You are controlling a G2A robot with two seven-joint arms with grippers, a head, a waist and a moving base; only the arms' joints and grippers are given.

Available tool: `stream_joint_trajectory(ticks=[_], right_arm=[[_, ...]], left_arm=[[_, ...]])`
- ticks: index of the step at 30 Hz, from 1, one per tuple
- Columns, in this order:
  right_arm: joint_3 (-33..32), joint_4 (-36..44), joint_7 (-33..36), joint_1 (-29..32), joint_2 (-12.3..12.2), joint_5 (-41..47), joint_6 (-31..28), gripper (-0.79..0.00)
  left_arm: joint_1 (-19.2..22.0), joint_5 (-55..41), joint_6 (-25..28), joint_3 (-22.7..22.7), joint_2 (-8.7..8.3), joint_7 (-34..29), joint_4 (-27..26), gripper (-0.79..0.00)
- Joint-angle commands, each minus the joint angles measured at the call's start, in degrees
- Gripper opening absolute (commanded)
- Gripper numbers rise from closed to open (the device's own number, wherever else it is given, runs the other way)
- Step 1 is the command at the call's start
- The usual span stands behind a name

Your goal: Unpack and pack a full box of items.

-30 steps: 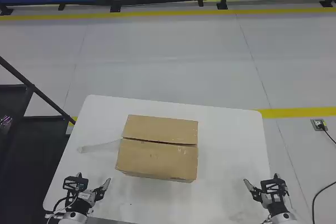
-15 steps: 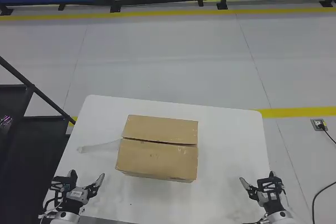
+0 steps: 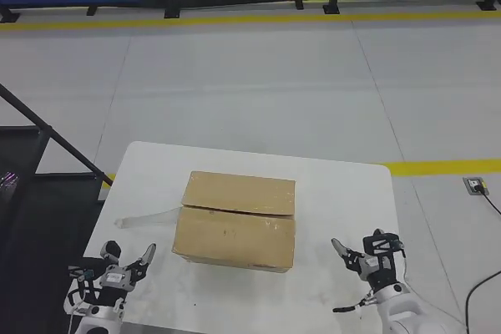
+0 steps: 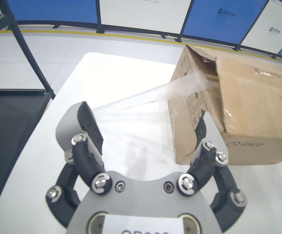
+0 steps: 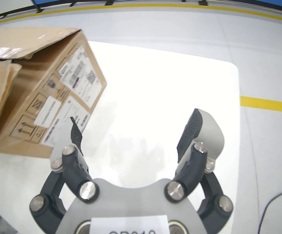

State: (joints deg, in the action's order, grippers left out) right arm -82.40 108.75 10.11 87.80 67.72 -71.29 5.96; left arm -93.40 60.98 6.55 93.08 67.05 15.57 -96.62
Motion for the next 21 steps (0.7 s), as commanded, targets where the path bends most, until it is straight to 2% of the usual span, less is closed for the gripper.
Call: stream_joint_trajectory(ticks=[1,9,15,21], right_arm=[[-0.13,-0.03,-0.02,0.05,-0.02,0.11,-0.87,0.000],[-0.02,0.17,-0.36,-0.03,-0.01,1.07,-2.33,0.000],[-0.82,-0.81,1.18,-3.35,-0.03,16.05,-17.11,0.000],[0.20,-4.19,8.61,-9.26,-0.28,26.59,-28.65,0.000]], left_arm=[[-0.05,0.05,0.50,0.04,-0.01,-0.05,-0.04,0.000],[0.03,-0.50,0.72,-0.12,0.04,-0.42,0.04,0.000],[0.74,-2.53,2.48,-0.33,0.23,-1.14,-0.34,0.000],[0.54,-3.44,1.41,-0.97,0.63,0.36,-0.55,0.000]])
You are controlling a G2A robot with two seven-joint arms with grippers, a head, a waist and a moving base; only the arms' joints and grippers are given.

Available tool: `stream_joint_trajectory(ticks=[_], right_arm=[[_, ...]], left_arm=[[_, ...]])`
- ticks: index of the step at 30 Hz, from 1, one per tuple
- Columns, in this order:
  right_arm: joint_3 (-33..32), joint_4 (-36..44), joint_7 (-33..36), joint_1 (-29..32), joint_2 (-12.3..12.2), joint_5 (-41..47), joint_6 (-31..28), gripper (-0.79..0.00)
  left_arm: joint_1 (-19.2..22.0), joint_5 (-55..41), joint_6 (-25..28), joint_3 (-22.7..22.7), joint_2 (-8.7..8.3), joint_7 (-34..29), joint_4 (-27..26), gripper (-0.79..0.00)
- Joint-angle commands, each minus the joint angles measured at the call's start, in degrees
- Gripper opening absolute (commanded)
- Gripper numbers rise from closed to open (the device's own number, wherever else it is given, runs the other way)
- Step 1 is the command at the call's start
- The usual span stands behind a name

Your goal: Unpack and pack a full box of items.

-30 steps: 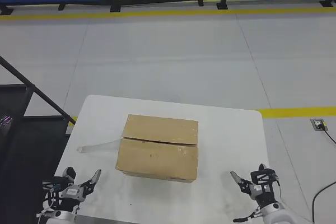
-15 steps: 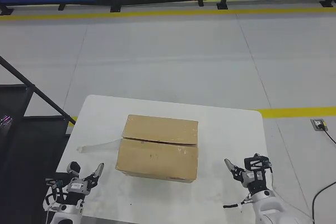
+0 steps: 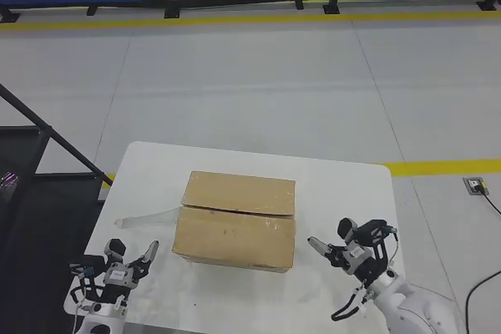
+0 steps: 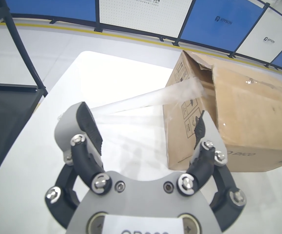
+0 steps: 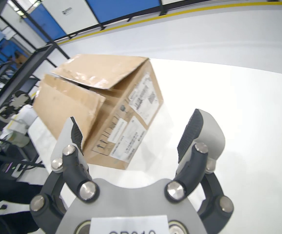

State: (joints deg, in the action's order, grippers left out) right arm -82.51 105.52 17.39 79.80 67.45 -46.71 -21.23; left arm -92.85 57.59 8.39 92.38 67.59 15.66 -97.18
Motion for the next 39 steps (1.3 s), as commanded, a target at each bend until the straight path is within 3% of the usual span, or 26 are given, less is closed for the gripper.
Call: stream_joint_trajectory(ticks=[1,7,18,25,32,39], right_arm=[[0.82,-2.21,2.85,-2.67,-0.01,4.66,-3.54,0.000],[3.01,-10.17,13.02,-10.36,-0.12,20.33,-10.83,0.000],[7.10,-16.07,22.84,-17.60,-0.11,32.04,-10.91,0.000],[7.48,-17.05,28.18,-18.93,-0.59,42.15,-18.80,0.000],[6.83,-14.77,37.82,-18.13,-1.93,52.05,-26.26,0.000],[9.34,-7.34,38.98,-16.05,-4.74,48.18,-26.70,0.000]], left_arm=[[-0.06,-0.06,-0.49,-0.49,0.15,0.38,-0.01,0.000],[-0.53,-0.01,-0.75,-0.77,0.42,1.54,-0.11,0.000],[-0.40,1.16,-1.16,-1.11,0.76,1.51,-0.09,0.000],[-0.04,2.18,-1.18,-1.64,0.95,0.91,-0.40,0.000],[0.11,1.96,-1.69,-1.34,1.16,1.02,-1.09,0.000],[0.47,0.95,-2.22,0.25,1.29,1.35,-2.82,0.000]])
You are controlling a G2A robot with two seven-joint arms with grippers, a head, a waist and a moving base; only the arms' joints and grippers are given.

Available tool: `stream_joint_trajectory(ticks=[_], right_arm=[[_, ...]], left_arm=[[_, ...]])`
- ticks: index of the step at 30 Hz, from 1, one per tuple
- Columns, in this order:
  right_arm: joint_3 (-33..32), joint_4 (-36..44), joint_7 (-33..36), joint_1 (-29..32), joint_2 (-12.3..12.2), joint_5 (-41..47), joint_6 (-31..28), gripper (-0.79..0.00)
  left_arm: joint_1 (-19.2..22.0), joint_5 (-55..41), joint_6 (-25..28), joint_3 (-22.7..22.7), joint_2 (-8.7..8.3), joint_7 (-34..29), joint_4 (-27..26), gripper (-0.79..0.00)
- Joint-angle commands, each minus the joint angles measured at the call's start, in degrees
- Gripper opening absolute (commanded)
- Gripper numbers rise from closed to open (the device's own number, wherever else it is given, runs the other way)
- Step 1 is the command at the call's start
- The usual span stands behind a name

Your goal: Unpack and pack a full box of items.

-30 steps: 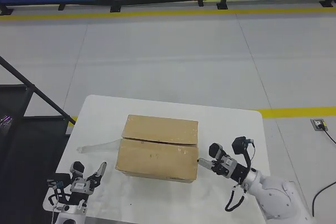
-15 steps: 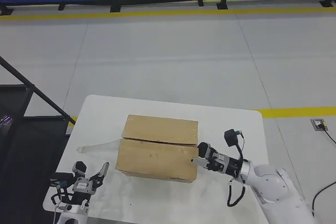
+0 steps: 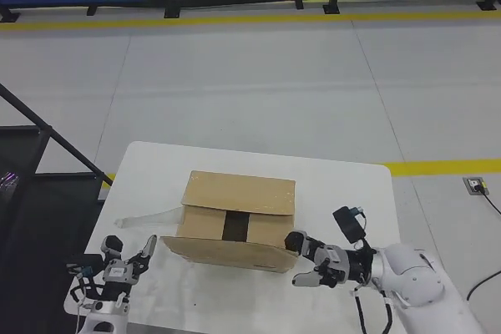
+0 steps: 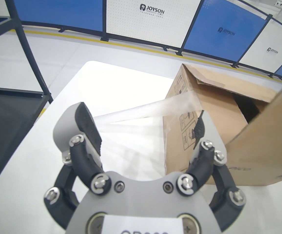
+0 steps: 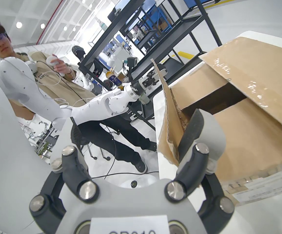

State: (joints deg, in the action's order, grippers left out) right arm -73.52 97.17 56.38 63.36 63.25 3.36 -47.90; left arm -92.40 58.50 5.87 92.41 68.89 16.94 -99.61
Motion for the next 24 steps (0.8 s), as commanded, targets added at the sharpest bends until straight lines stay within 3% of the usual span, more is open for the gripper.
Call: stream_joint_trajectory(ticks=[1,4,15,20,24], right_arm=[[0.78,2.11,-0.32,0.91,-1.10,-3.09,-0.34,0.000],[1.91,4.68,-1.87,2.44,-2.97,-6.68,-1.88,0.000],[4.95,7.35,-5.68,5.21,-8.76,-15.85,-5.68,0.000],[6.13,7.19,-6.02,4.89,-9.66,-14.47,-6.02,0.000],[6.38,6.71,-8.39,4.02,-9.67,-12.95,-3.55,0.000]], left_arm=[[-0.11,0.03,0.96,0.36,-0.03,0.14,-0.75,0.000],[-0.81,0.88,4.25,1.11,-0.20,0.54,-2.07,0.000],[-3.90,7.85,28.02,6.27,-2.13,-1.95,-2.08,0.000],[-4.03,14.61,31.79,6.46,-2.74,-3.02,-0.39,0.000],[-4.03,19.53,31.05,5.66,-2.94,-2.72,0.72,0.000]])
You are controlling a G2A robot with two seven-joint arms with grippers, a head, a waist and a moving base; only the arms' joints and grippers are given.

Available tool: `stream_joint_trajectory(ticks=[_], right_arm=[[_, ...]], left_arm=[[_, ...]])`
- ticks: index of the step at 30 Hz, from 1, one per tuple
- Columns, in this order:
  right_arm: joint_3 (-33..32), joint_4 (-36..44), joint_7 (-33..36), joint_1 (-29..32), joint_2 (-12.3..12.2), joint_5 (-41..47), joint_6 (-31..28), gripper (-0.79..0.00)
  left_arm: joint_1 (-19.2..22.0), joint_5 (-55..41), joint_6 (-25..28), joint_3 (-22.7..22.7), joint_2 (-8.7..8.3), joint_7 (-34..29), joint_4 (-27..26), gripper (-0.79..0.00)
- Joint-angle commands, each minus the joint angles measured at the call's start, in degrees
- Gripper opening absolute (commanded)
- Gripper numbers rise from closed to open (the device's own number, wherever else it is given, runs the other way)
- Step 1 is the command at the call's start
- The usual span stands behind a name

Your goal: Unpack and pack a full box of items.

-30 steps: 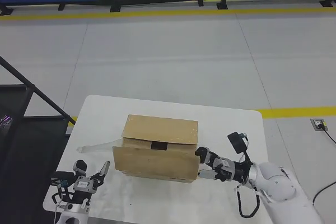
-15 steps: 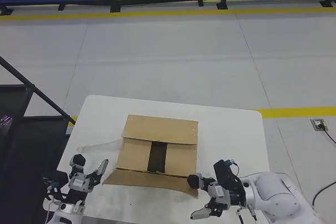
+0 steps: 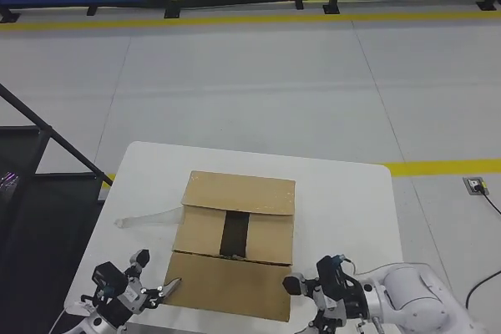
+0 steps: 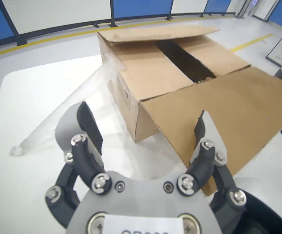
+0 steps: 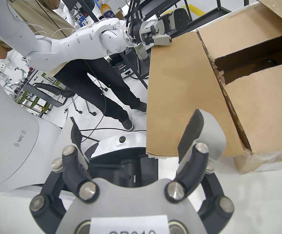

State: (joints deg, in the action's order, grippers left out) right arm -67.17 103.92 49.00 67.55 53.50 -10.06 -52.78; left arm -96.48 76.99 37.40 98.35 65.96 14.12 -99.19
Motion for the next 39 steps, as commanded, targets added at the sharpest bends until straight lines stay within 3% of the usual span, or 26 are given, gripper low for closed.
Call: stream_joint_trajectory(ticks=[1,8,22,25,31,39], right_arm=[[0.02,-0.45,-2.76,-0.39,0.21,1.84,3.99,0.000],[2.28,-5.34,-5.82,-5.97,1.31,12.31,20.35,0.000],[2.41,-5.61,-5.59,-6.43,1.35,12.08,21.00,0.000],[3.70,-6.42,-5.90,-5.97,1.66,13.68,23.36,0.000],[7.78,-12.96,-8.46,-11.31,3.63,22.63,28.84,0.000],[12.29,-22.63,-6.62,-18.44,6.06,29.85,32.99,0.000]], left_arm=[[0.13,1.75,-0.90,-0.64,-0.02,-0.06,0.71,0.000],[0.19,1.90,-0.98,-0.75,-0.02,-0.08,0.78,0.000],[0.10,2.04,-0.59,-0.92,-0.05,0.33,0.11,0.000],[-0.21,3.23,-3.60,-1.48,0.03,0.11,-0.97,0.000],[-0.52,4.49,-5.29,-2.12,-0.03,-0.15,-1.16,0.000],[-0.32,4.92,-6.35,-2.90,-0.10,-0.24,-0.51,0.000]])
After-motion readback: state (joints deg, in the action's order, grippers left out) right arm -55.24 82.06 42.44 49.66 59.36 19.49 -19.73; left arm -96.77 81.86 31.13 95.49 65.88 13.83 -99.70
